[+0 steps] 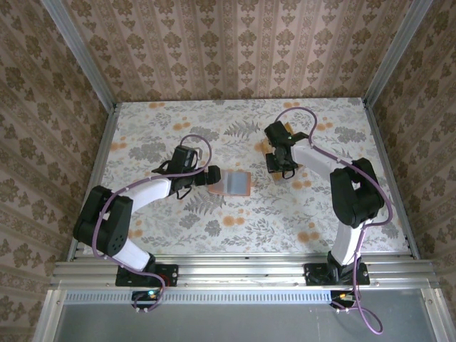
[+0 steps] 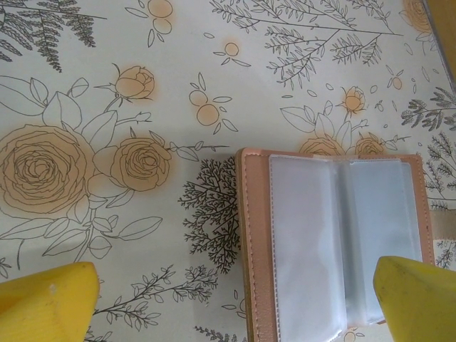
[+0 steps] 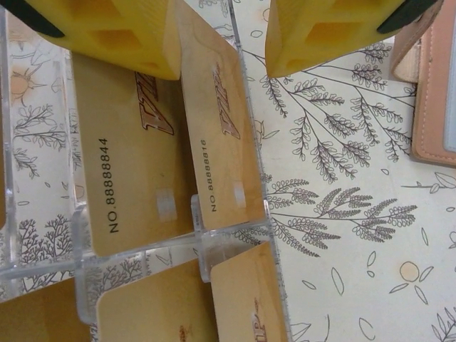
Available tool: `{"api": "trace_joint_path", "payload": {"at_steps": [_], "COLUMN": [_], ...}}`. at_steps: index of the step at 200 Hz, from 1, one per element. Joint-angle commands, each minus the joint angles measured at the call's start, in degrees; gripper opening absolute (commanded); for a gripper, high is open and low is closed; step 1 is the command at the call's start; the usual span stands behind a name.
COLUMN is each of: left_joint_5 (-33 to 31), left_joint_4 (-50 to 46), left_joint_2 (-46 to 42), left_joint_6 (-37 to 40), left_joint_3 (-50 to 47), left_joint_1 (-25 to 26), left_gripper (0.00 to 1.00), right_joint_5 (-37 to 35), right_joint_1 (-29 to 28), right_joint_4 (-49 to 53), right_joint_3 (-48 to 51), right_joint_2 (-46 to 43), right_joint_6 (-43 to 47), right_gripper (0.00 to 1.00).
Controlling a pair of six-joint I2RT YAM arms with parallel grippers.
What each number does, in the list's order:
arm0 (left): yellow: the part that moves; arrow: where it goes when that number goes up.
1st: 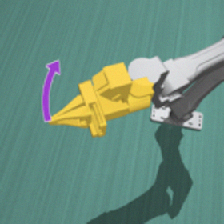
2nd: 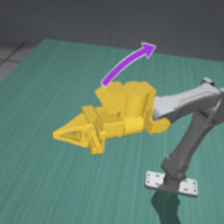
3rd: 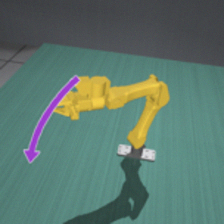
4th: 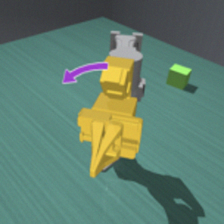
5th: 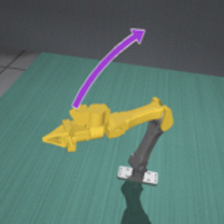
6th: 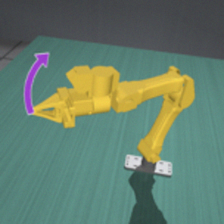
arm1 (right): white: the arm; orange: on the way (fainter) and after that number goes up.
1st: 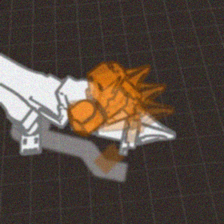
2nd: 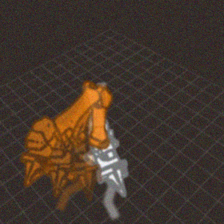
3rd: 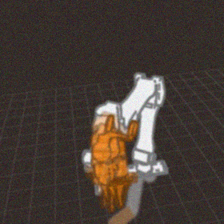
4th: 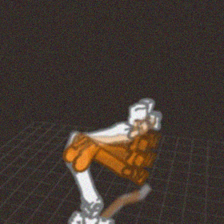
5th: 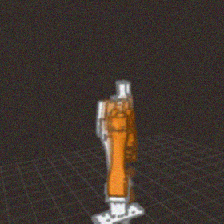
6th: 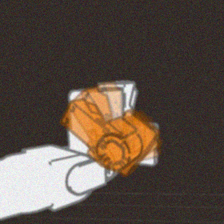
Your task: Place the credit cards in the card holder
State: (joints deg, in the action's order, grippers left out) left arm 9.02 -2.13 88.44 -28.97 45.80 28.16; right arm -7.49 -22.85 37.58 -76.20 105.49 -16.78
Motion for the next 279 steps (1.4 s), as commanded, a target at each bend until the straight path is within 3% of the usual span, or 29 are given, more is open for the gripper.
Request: {"api": "trace_joint_path", "payload": {"at_steps": [1, 48, 195, 279], "left_joint_5": [-0.49, -0.34, -0.67, -0.72], "left_joint_4": [-0.17, -0.03, 0.46, 0.53], "left_joint_2": [0.79, 1.12, 0.41, 0.37], "left_joint_6": [-0.82, -0.91, -0.91, -0.9], "left_joint_3": [1.44, 1.61, 0.87, 0.67], "left_joint_1": [0.4, 0.75, 0.81, 0.84], "left_gripper": [1.0, 1.0, 1.0, 1.0], "right_joint_5": [-4.29, -8.22, -7.87, -5.06], "right_joint_1": [-0.61, -2.4, -3.95, -3.65], "right_joint_4": [2.13, 4.04, 4.83, 4.81], "right_joint_3": [-1.66, -3.91, -4.58, -5.23], "right_joint_2": [0.03, 1.22, 5.12, 4.81], "right_joint_6": [1.74, 4.01, 4.14, 3.94], "right_gripper": [0.39, 0.4, 0.39, 0.26]}}
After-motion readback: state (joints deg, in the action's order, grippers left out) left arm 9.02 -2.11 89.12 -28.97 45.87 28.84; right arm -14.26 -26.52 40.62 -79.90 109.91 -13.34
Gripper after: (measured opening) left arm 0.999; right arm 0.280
